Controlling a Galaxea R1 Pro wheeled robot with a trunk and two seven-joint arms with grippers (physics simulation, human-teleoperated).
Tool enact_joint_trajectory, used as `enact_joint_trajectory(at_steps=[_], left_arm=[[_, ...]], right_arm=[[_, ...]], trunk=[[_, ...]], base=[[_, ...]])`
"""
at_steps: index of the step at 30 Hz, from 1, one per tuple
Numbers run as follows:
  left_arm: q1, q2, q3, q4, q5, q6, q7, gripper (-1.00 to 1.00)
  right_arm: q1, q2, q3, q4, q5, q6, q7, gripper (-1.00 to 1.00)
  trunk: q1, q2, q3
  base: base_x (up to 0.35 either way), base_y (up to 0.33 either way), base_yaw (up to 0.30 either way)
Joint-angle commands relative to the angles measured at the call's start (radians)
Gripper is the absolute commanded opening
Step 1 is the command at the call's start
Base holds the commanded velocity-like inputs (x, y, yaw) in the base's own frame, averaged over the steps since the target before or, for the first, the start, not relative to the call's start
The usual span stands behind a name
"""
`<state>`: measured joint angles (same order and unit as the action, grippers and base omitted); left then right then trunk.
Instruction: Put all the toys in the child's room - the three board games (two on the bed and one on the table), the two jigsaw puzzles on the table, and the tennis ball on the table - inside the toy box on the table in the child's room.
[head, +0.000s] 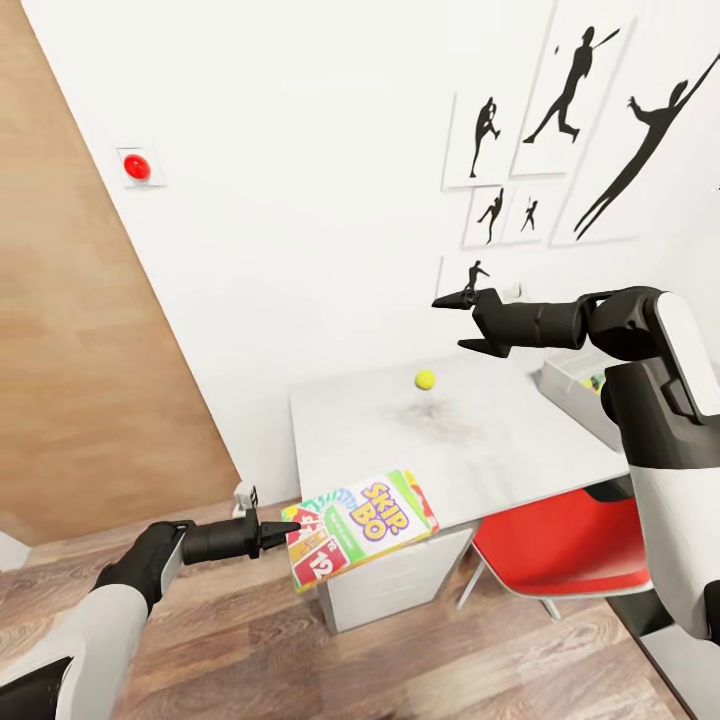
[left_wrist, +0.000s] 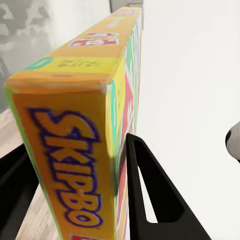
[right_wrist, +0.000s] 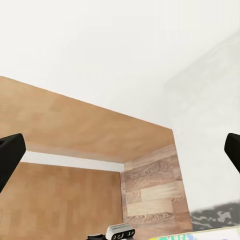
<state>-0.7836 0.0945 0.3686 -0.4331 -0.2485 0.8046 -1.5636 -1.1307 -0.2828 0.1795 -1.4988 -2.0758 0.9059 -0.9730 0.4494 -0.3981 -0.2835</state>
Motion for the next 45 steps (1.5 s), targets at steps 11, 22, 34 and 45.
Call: enact_joint_trajectory(at_steps=[11, 22, 34, 45], left_arm=[[-0.002, -0.001, 0.006, -0.001, -0.011, 0.005, -0.007, -1.0], [-0.001, -0.001, 0.006, -0.001, -0.011, 0.005, -0.007, -1.0], [-0.002, 0.001, 0.006, -0.002, -0.011, 0.005, -0.007, -1.0], [-0.001, -0.001, 0.006, -0.003, -0.011, 0.005, -0.007, -1.0]], right_arm=[[-0.001, -0.001, 0.0, -0.001, -0.009, 0.001, -0.01, 1.0], [-0.001, -0.001, 0.0, -0.002, -0.009, 0.001, -0.01, 1.0], [-0.001, -0.001, 0.0, -0.006, -0.009, 0.0, -0.01, 1.0], [-0.001, -0.001, 0.0, -0.009, -0.009, -0.001, -0.012, 1.0]], trunk=[[0.001, -0.002, 0.016], [0.001, -0.002, 0.035], [0.001, -0.002, 0.054], [0.001, -0.002, 0.073]], base=[[0.0, 0.0, 0.0], [0.0, 0.0, 0.0], [0.0, 0.0, 0.0], [0.0, 0.0, 0.0]])
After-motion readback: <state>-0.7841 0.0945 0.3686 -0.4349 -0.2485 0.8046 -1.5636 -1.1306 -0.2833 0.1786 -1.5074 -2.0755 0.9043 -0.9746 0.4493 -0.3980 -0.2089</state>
